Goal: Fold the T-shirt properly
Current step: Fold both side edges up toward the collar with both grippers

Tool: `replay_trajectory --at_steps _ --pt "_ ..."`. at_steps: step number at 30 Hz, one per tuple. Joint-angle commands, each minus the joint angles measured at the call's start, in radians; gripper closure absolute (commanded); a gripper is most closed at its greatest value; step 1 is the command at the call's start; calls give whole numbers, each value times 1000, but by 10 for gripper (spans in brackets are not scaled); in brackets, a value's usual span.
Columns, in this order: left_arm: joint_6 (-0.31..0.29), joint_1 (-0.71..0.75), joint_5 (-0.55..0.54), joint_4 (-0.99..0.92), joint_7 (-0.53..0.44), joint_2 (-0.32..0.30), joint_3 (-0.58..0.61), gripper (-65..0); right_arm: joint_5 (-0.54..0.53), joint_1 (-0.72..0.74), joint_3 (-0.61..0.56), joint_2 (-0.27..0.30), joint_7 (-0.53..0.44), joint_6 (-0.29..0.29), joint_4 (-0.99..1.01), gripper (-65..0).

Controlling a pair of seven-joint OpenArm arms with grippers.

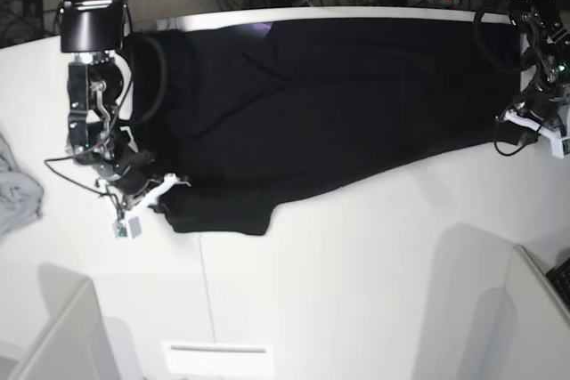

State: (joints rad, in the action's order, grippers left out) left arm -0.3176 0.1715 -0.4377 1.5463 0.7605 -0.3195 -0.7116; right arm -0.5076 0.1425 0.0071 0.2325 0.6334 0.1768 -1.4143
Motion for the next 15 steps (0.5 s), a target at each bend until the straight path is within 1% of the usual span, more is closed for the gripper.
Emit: replay_trajectory --at_steps 1,5,9,12,15 --pt "2 10 -23 32 -20 -23 -19 0 -9 10 6 12 -5 5 -32 0" --pt "2 52 -46 55 -20 -23 -30 0 -9 -27 57 5 38 5 -90 0" --pt "-2 73 -48 62 -20 -22 -35 0 -10 -59 70 3 76 5 -164 0" --pt "-2 102 -97 108 -20 -22 -35 0 -10 -90 72 3 99 5 -224 0" --pt "2 138 -152 151 -20 -23 -35 0 -10 -131 72 3 102 5 -282 0"
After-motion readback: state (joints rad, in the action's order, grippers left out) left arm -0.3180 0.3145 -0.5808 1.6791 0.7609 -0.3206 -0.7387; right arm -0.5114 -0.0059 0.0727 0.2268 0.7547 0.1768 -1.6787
